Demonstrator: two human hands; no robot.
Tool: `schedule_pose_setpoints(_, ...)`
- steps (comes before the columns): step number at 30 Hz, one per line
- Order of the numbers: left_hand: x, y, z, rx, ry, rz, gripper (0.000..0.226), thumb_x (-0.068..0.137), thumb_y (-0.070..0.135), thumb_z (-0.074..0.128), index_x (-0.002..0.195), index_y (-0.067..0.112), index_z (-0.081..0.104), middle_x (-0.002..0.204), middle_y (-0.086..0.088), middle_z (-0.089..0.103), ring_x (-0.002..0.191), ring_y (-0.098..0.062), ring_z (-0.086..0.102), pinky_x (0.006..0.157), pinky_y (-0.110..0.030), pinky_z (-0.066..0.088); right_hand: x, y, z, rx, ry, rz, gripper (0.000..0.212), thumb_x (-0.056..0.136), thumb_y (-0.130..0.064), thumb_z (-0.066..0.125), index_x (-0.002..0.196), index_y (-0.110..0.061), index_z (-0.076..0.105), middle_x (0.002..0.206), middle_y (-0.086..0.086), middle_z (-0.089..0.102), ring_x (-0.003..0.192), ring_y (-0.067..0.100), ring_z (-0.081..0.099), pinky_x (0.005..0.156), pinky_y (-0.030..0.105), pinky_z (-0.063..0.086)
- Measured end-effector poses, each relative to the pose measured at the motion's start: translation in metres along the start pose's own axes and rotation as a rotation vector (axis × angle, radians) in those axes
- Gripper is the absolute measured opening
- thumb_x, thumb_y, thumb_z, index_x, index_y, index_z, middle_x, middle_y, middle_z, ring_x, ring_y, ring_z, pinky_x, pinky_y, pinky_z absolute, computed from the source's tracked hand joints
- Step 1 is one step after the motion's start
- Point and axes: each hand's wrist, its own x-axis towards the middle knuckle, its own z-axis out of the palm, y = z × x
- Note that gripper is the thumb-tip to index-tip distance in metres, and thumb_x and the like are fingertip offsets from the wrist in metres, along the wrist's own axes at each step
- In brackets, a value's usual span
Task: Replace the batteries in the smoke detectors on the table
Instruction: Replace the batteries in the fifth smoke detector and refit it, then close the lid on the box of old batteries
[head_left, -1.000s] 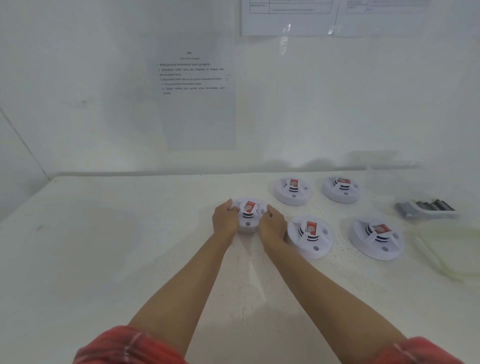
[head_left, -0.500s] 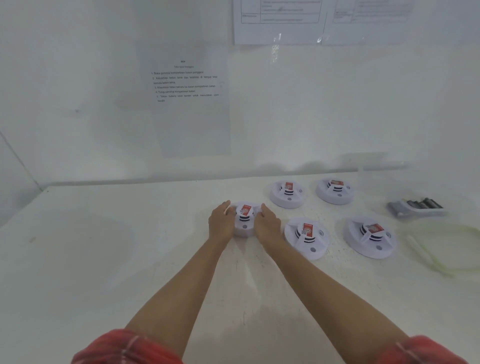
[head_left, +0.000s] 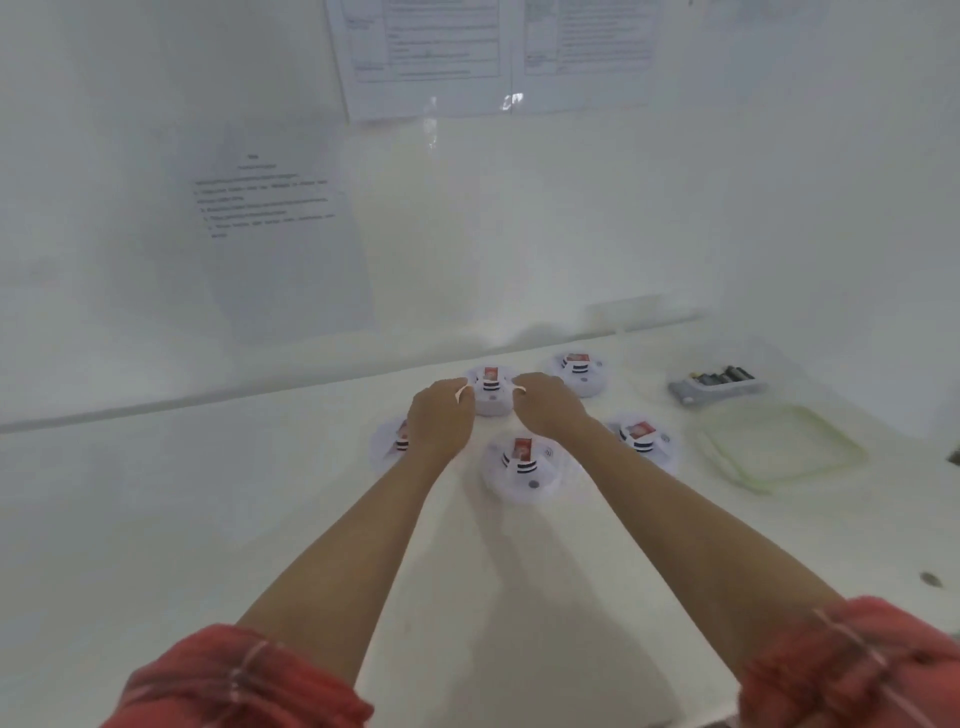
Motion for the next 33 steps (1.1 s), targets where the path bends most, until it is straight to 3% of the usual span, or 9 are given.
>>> schedule_pose_setpoints(5,-0.006,0.052,0.039,0.030,0.004,0.000,0.038,0.100,0.022,0.035,0.130,0.010,0.055,0.137,-0.010,0.052,0.127,-0.027,0.045,0.105,-0.031,0.031,-0.002,0.065,-0.034,-0.018,0.058,-0.024,0.033,0.096,-0.013,0.032,0.116,-0.001,0.055,0.128,0.013,0.056,0.118,0.031,0.051,0.097,0.034,0.038)
schedule_pose_setpoints(11,-0.023,0.117,0.100,0.009,-0.008,-0.035,0.040,0.100,0.023,0.035,0.134,0.007,0.051,0.140,-0.010,0.050,0.131,-0.024,0.043,0.109,-0.032,0.030,-0.011,0.151,-0.083,-0.092,0.029,-0.070,0.043,0.100,-0.021,0.029,0.140,-0.013,0.040,0.149,0.006,0.038,0.134,0.028,0.038,0.111,0.034,0.026)
schedule_pose_setpoints(20,-0.027,0.179,0.165,0.100,-0.017,-0.069,0.038,0.099,0.027,0.035,0.131,0.018,0.054,0.133,-0.006,0.057,0.125,-0.025,0.048,0.107,-0.038,0.031,-0.007,0.247,-0.137,0.070,0.076,-0.002,0.040,0.098,-0.021,0.035,0.137,-0.016,0.046,0.147,0.004,0.041,0.134,0.026,0.038,0.110,0.031,0.026)
schedule_pose_setpoints(26,-0.031,0.204,0.196,0.122,-0.018,-0.104,0.037,0.099,0.026,0.037,0.131,0.018,0.054,0.139,-0.003,0.051,0.130,-0.024,0.043,0.112,-0.037,0.024,-0.008,0.296,-0.151,0.083,0.096,-0.020,0.040,0.099,-0.022,0.036,0.136,-0.015,0.047,0.147,0.003,0.041,0.133,0.024,0.039,0.111,0.031,0.025)
schedule_pose_setpoints(33,-0.045,0.226,0.221,0.177,0.067,-0.201,0.037,0.097,0.026,0.041,0.131,0.019,0.053,0.138,-0.004,0.051,0.126,-0.026,0.043,0.103,-0.032,0.031,-0.013,0.348,-0.159,0.143,0.170,-0.073,0.038,0.097,-0.016,0.039,0.133,-0.012,0.048,0.144,0.003,0.043,0.132,0.022,0.040,0.109,0.029,0.026)
